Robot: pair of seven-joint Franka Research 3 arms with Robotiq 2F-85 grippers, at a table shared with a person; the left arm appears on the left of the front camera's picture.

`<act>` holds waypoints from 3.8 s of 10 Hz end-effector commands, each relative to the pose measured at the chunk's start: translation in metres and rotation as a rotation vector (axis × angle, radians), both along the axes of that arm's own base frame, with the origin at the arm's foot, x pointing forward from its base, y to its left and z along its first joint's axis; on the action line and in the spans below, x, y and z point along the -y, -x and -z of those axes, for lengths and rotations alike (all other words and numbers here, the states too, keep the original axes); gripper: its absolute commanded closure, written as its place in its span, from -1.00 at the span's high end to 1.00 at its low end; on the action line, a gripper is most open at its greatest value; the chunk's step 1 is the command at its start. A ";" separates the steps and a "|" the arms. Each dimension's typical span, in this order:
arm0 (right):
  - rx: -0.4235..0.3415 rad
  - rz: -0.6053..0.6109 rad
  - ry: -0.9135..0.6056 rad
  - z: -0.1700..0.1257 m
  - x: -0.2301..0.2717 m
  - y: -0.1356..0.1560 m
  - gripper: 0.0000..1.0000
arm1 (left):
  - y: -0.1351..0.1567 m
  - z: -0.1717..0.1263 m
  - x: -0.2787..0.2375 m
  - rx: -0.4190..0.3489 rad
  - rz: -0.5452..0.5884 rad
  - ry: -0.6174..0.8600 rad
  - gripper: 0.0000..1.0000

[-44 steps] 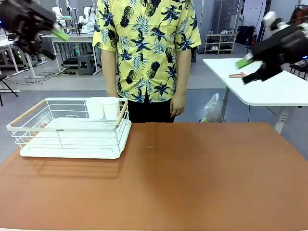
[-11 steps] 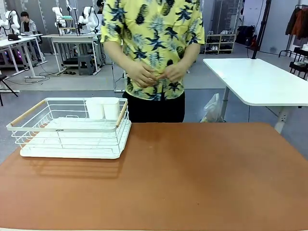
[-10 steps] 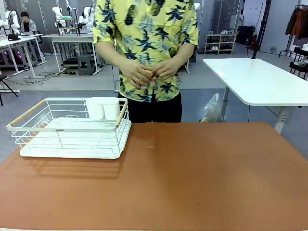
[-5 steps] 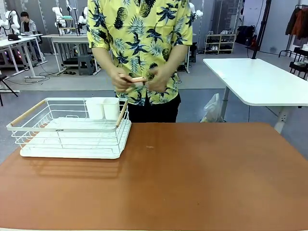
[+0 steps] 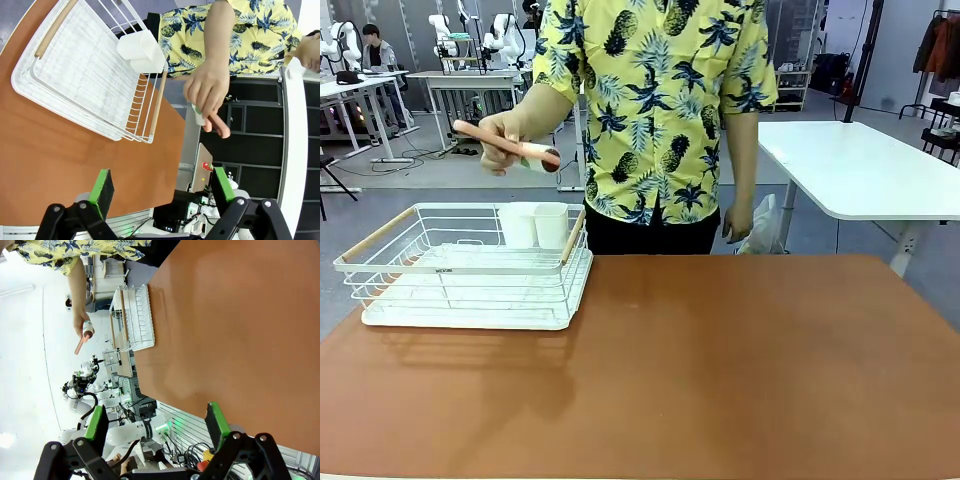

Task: Clean the table.
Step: Pick up the Lint Roller when the human hands it over.

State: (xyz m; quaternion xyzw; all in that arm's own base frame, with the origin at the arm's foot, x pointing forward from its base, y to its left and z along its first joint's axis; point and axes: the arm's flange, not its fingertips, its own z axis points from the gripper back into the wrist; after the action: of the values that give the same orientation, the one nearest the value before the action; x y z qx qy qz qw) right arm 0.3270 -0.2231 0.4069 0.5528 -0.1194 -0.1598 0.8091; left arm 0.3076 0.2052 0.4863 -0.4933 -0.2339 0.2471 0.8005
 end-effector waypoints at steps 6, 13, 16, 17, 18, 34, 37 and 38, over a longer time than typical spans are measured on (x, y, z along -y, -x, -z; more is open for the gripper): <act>-0.002 -0.001 -0.009 -0.004 -0.002 0.003 1.00 | 0.001 -0.002 -0.002 0.008 0.008 0.004 1.00; -0.002 -0.001 -0.009 -0.004 -0.002 0.003 1.00 | -0.065 -0.096 0.071 -0.119 -0.137 -0.041 1.00; -0.002 -0.001 -0.009 -0.004 -0.002 0.003 1.00 | -0.095 -0.093 0.132 -0.112 -0.206 -0.121 1.00; -0.002 -0.001 -0.009 -0.004 -0.002 0.003 1.00 | -0.099 -0.086 0.144 -0.139 -0.215 -0.135 1.00; -0.002 -0.001 -0.009 -0.004 -0.002 0.003 1.00 | -0.101 -0.076 0.155 -0.149 -0.200 -0.155 1.00; -0.002 -0.001 -0.009 -0.004 -0.002 0.003 1.00 | -0.108 -0.030 0.205 -0.114 -0.205 -0.155 0.00; -0.002 -0.001 -0.009 -0.004 -0.002 0.003 1.00 | -0.108 -0.030 0.203 -0.118 -0.205 -0.148 -0.56; -0.002 -0.001 -0.009 -0.004 -0.002 0.003 1.00 | -0.108 -0.031 0.203 -0.119 -0.206 -0.150 -0.77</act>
State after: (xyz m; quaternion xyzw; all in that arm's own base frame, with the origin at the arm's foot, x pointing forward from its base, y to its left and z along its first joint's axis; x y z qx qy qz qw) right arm 0.3270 -0.2227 0.4068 0.5523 -0.1189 -0.1598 0.8095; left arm 0.4117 0.0021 0.5197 -0.3796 -0.2431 0.3413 0.8248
